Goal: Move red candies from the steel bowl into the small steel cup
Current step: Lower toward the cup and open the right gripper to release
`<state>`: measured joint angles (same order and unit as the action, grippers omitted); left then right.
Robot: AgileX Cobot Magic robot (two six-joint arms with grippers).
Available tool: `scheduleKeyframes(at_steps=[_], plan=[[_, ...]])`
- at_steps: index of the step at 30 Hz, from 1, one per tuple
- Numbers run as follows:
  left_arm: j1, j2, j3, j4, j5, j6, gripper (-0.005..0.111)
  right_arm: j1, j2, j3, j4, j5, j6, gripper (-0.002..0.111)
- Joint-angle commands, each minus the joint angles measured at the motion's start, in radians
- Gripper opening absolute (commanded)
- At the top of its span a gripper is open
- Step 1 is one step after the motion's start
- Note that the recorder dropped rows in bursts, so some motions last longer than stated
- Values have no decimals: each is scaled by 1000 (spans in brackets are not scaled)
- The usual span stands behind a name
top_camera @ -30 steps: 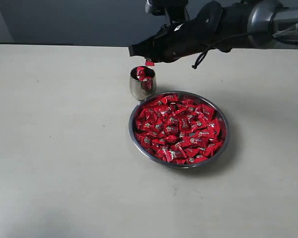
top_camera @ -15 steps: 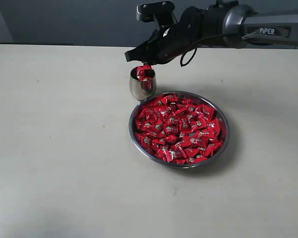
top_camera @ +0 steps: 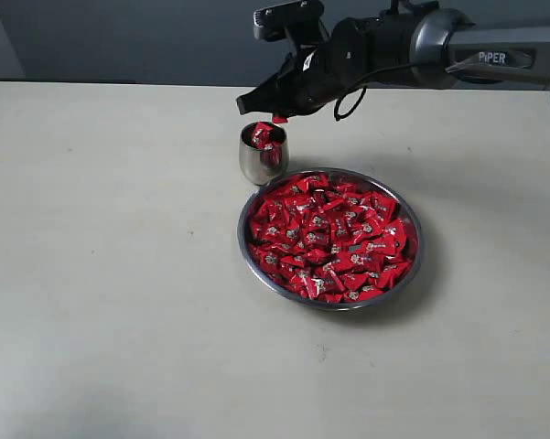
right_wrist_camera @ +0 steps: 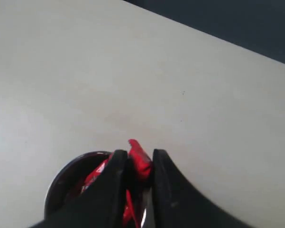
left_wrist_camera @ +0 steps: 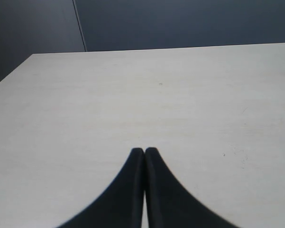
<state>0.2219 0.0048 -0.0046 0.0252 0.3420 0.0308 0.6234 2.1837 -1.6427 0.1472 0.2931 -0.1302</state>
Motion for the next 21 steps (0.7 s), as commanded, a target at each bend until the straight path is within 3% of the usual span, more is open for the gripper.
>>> scheduleKeyframes(at_steps=[1,21], plan=[[-5,-5,5,2,-8,-1,0,-6,-3,-8,-15,-15,4,-1],[-5,-5,5,2,-8,-1,0,35,18,-8,-38,-17,-3,-1]])
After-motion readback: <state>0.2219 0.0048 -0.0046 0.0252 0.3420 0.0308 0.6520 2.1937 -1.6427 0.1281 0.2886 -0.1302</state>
